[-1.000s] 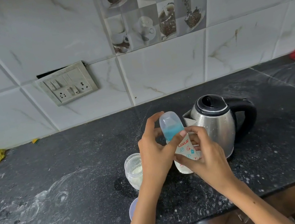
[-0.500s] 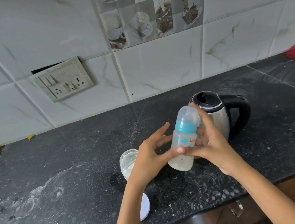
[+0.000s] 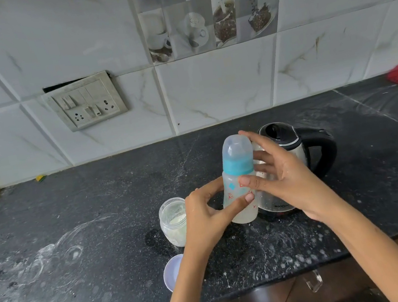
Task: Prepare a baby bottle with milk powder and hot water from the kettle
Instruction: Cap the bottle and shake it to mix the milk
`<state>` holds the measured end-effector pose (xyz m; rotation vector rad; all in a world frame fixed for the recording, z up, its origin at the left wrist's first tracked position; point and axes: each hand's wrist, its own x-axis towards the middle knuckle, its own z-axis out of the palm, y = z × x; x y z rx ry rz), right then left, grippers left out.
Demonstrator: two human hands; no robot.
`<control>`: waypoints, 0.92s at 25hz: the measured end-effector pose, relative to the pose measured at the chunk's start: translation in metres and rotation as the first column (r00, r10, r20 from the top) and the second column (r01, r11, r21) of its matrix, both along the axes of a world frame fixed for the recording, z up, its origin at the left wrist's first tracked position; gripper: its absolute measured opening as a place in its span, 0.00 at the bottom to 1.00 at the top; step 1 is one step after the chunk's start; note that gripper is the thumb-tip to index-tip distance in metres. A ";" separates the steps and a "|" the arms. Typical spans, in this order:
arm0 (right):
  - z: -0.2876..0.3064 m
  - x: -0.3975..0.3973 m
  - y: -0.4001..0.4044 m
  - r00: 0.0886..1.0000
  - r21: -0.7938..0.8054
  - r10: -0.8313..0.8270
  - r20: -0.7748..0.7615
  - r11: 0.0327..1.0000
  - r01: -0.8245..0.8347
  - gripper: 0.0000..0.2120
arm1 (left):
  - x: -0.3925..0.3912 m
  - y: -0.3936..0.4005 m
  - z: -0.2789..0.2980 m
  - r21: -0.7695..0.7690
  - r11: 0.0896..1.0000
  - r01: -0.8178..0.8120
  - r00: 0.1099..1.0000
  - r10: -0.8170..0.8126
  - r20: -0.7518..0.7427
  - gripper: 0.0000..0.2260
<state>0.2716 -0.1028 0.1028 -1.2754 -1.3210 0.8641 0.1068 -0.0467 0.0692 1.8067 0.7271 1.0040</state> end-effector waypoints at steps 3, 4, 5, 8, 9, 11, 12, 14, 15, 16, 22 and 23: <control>0.005 0.008 0.005 0.992 -0.017 0.117 -0.043 0.993 -0.118 0.34 | -0.002 -0.001 -0.003 -0.035 0.997 0.073 0.997 -0.071 0.034 0.13; 0.004 0.009 0.005 0.986 -0.024 0.143 -0.083 0.989 -0.146 0.34 | -0.002 -0.002 -0.004 -0.038 0.997 0.070 0.997 -0.068 0.046 0.13; 0.003 0.009 0.005 0.980 -0.025 0.158 -0.120 0.987 -0.162 0.33 | -0.001 -0.002 -0.005 -0.034 0.998 0.050 0.997 -0.048 0.055 0.14; -0.005 0.009 0.009 0.972 -0.008 0.143 -0.189 0.989 -0.147 0.30 | 0.001 -0.002 -0.009 -0.008 0.999 -0.047 0.998 0.047 0.050 0.15; -0.006 0.007 0.010 0.973 -0.001 0.120 -0.199 0.992 -0.123 0.30 | 0.003 -0.003 -0.010 0.002 0.997 -0.073 0.996 0.073 0.044 0.15; -0.010 0.000 0.011 0.975 0.009 0.067 -0.212 0.998 -0.067 0.31 | 0.006 -0.006 -0.011 0.008 0.995 -0.096 0.994 0.095 0.050 0.14; -0.011 -0.003 0.011 0.976 0.010 0.050 -0.210 0.999 -0.049 0.31 | 0.006 -0.007 -0.012 -0.020 0.996 -0.083 0.994 0.084 0.075 0.13; -0.015 -0.005 0.007 0.978 -0.026 0.081 -0.190 0.996 -0.088 0.33 | 0.004 -0.006 -0.011 -0.141 0.990 0.017 0.989 0.004 0.147 0.12; -0.017 -0.003 0.005 0.974 -0.077 0.124 -0.188 0.987 -0.141 0.35 | 0.002 -0.005 -0.011 -0.190 0.979 0.077 0.986 -0.047 0.157 0.12; -0.018 0.000 0.003 0.966 -0.135 0.168 -0.198 0.971 -0.197 0.38 | 0.000 -0.002 -0.012 -0.209 0.972 0.111 0.988 -0.086 0.128 0.12; -0.036 0.009 -0.006 0.951 -0.230 0.135 -0.278 0.952 -0.202 0.48 | 0.001 0.011 -0.031 -0.142 0.984 0.105 0.938 -0.146 -0.314 0.20; -0.043 0.006 -0.008 0.958 -0.235 0.084 -0.275 0.960 -0.152 0.48 | 0.002 0.012 -0.033 -0.137 0.984 0.116 0.917 -0.159 -0.366 0.22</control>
